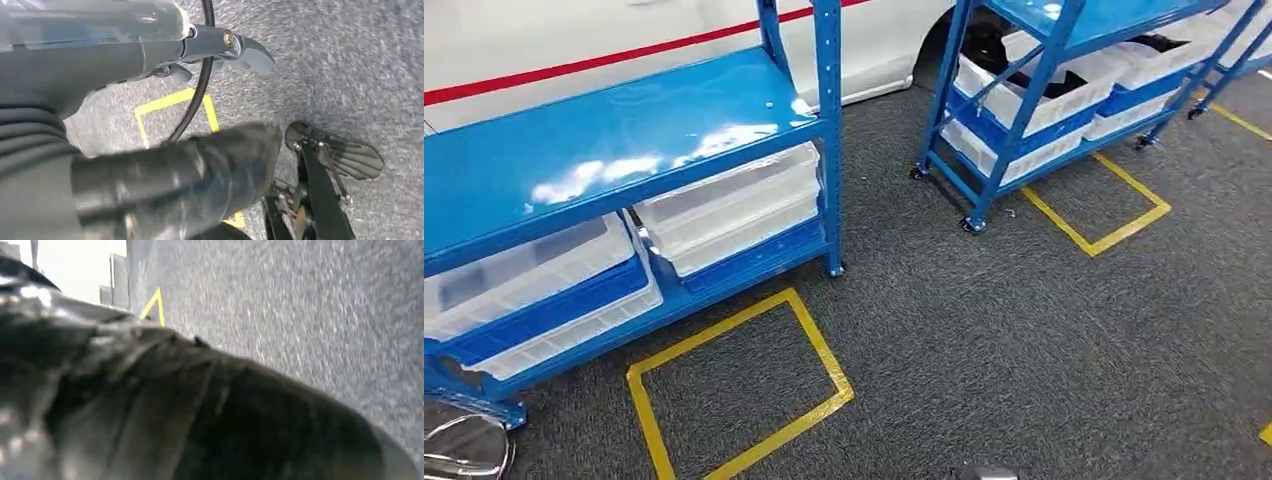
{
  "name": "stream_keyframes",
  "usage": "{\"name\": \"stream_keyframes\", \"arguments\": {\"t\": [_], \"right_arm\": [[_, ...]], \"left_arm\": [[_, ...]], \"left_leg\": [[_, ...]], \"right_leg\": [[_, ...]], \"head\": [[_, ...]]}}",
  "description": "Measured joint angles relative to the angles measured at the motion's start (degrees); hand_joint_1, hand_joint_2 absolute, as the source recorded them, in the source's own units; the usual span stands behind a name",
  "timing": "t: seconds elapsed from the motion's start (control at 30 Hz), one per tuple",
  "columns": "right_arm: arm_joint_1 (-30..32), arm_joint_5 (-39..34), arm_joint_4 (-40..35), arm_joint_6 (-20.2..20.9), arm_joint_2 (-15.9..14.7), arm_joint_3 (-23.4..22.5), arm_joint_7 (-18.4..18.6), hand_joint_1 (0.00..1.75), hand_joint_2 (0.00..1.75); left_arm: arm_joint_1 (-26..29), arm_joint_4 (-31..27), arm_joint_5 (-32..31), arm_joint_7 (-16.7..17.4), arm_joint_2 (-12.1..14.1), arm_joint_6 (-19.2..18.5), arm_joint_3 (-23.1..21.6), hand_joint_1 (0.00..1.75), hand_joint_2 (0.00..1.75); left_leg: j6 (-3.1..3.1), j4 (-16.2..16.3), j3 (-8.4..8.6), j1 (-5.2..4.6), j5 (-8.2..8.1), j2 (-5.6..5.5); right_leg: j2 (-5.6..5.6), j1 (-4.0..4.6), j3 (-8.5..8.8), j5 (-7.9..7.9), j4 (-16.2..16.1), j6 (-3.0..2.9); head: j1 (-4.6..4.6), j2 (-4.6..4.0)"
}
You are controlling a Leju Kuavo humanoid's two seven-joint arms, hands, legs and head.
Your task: Take the parts from the cabinet and place them on the table.
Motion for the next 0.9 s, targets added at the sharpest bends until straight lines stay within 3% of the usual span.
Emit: {"name": "stream_keyframes", "arguments": {"t": [0.03,0.07,0.17,0.2,0.23,0.27,0.3,0.33,0.37,0.4,0.43,0.5,0.53,0.57,0.63,0.67,0.87,0.9], "right_arm": [[0.0,0.0,0.0,-0.2,0.0,0.0,0.0,0.00,0.00],[0.0,0.1,0.0,-0.3,0.0,-0.1,0.0,0.00,0.00],[0.1,0.3,0.0,-0.5,0.0,-0.1,-0.1,0.00,0.00],[0.1,0.3,0.0,-0.7,0.1,-0.1,-0.2,0.00,0.00],[-0.1,0.3,0.0,-0.9,0.4,-0.1,-0.2,0.00,0.00],[-0.1,0.3,0.0,-1.1,0.3,-0.2,-0.3,0.00,0.00],[0.0,0.3,0.0,-1.2,0.3,-0.2,-0.3,0.00,0.00],[0.1,0.3,0.0,-1.2,0.3,-0.3,-0.3,0.00,0.00],[0.3,0.4,0.0,-1.2,0.3,-0.5,-0.3,0.00,0.00],[0.4,0.5,0.0,-1.2,0.3,-0.5,-0.4,0.00,0.00],[0.4,0.5,0.0,-1.1,0.3,-0.6,-0.4,0.00,0.00],[0.0,0.3,0.0,0.4,0.4,-0.9,1.0,0.00,0.00],[-0.2,0.0,0.0,1.3,0.6,-1.1,2.2,0.00,0.00],[-0.3,-0.1,0.0,2.0,0.8,-1.3,3.0,0.00,0.00],[-0.5,-0.3,0.0,3.2,0.9,-1.8,4.0,0.00,0.00],[-0.5,-0.4,0.0,3.5,0.9,-2.1,4.2,0.00,0.00],[-0.2,-0.4,0.0,4.8,0.9,-3.1,4.4,0.00,0.00],[-0.2,-0.4,0.0,4.9,0.9,-3.3,4.4,0.00,0.00]], "left_arm": [[0.0,0.0,0.0,0.0,0.0,0.0,-0.1,0.00,0.00],[-0.1,0.0,0.0,0.0,0.0,0.0,-0.1,0.00,0.00],[0.1,0.0,0.0,0.1,0.0,-0.1,-0.1,0.00,0.00],[0.3,0.0,0.0,0.1,0.0,-0.1,-0.1,0.00,0.00],[0.3,0.0,0.0,0.2,0.0,-0.1,-0.1,0.00,0.00],[0.2,-0.1,0.0,0.2,0.0,-0.2,-0.1,0.00,0.00],[0.1,-0.1,0.0,0.2,0.0,-0.1,-0.1,0.00,0.00],[0.0,-0.1,0.0,0.1,0.0,0.0,-0.1,0.00,0.00],[-0.1,-0.1,0.0,0.0,0.0,0.0,-0.1,0.00,1.75],[-0.1,-0.1,0.0,0.0,0.0,0.0,-0.1,0.00,1.75],[-0.1,-0.1,0.0,0.0,0.0,-0.2,-0.1,0.00,1.75],[0.3,-0.3,0.0,0.2,0.1,-0.3,-0.2,0.00,1.75],[0.3,-0.3,0.0,0.5,0.1,-0.4,-0.2,0.00,1.75],[0.3,-0.3,0.0,0.7,0.3,-0.4,-0.2,0.00,1.75],[0.2,-0.3,0.0,1.1,0.4,-0.4,-0.2,0.00,1.75],[0.2,-0.4,0.0,1.2,0.4,-0.4,-0.2,0.00,1.75],[0.1,-0.4,0.0,1.7,0.4,-0.2,-0.3,0.00,1.75],[0.1,-0.4,0.0,1.7,0.4,-0.2,-0.3,0.00,0.00]], "left_leg": [[-0.36,0.2,-0.16,0.10,-0.07,-0.68],[-0.90,0.5,-0.54,-0.01,-0.02,-1.27],[-2.36,0.0,-1.18,0.30,0.83,-3.23],[-2.87,-0.3,-1.46,0.33,1.14,-3.95],[-2.85,0.4,-1.64,0.44,0.73,-2.07],[-2.97,2.0,-2.31,0.11,-0.74,1.09],[-3.09,5.5,-3.91,0.16,-3.08,2.65],[-3.21,10.3,-6.02,0.23,-5.61,3.26],[-3.33,14.6,-7.90,0.23,-7.50,3.48],[-3.42,17.2,-8.85,0.23,-8.18,3.56],[-3.44,16.8,-8.29,0.24,-7.46,3.62],[-3.15,9.0,-3.39,0.22,-3.47,3.74],[-2.69,3.2,-0.01,0.14,-1.30,4.02],[-2.25,0.4,1.44,-0.10,-2.02,4.63],[-2.06,-0.3,1.59,-0.30,-1.52,4.56],[-2.28,-0.3,1.64,-0.25,-1.49,4.56],[-1.74,-0.3,1.60,-0.60,-1.55,4.66],[-1.60,-0.3,1.60,-0.63,-1.57,4.66]], "right_leg": [[2.29,-0.40,2.09,2.08,-4.6,0.13],[5.44,-0.54,2.48,1.04,-6.1,0.18],[3.26,0.21,2.23,1.64,-6.2,-0.69],[2.42,0.06,2.29,2.00,-6.6,-1.25],[1.45,-0.33,2.57,2.48,-7.1,-1.96],[1.03,-0.16,2.62,2.63,-7.5,-2.27],[0.10,0.08,2.58,2.65,-7.5,-2.77],[-0.79,0.31,2.47,2.63,-7.5,-2.89],[-1.80,0.50,2.39,2.62,-7.5,-2.90],[-2.55,0.66,2.31,2.58,-7.5,-2.97],[-2.73,0.76,2.27,2.58,-7.4,-2.96],[-3.52,0.81,2.34,2.53,-7.3,-2.89],[-3.74,0.84,2.44,2.43,-7.3,-2.73],[-3.97,0.99,2.32,2.36,-7.2,-2.58],[-4.07,1.37,2.08,2.21,-6.8,-2.13],[-3.92,1.45,2.10,2.33,-7.0,-2.72],[-3.83,1.16,2.26,2.71,-7.5,-1.98],[-3.83,1.14,2.27,2.75,-7.5,-1.92]], "head": [[0.02,0.00],[0.02,0.00],[-0.02,0.00],[0.00,0.00],[-0.04,0.00],[-0.09,0.00],[-0.11,0.00],[-0.15,0.00],[-0.09,0.00],[-0.13,0.00],[-0.11,0.00],[-0.13,0.00],[-0.13,0.00],[-0.11,0.00],[-0.11,0.00],[-0.02,0.00],[-0.07,0.00],[-0.04,0.00]]}}
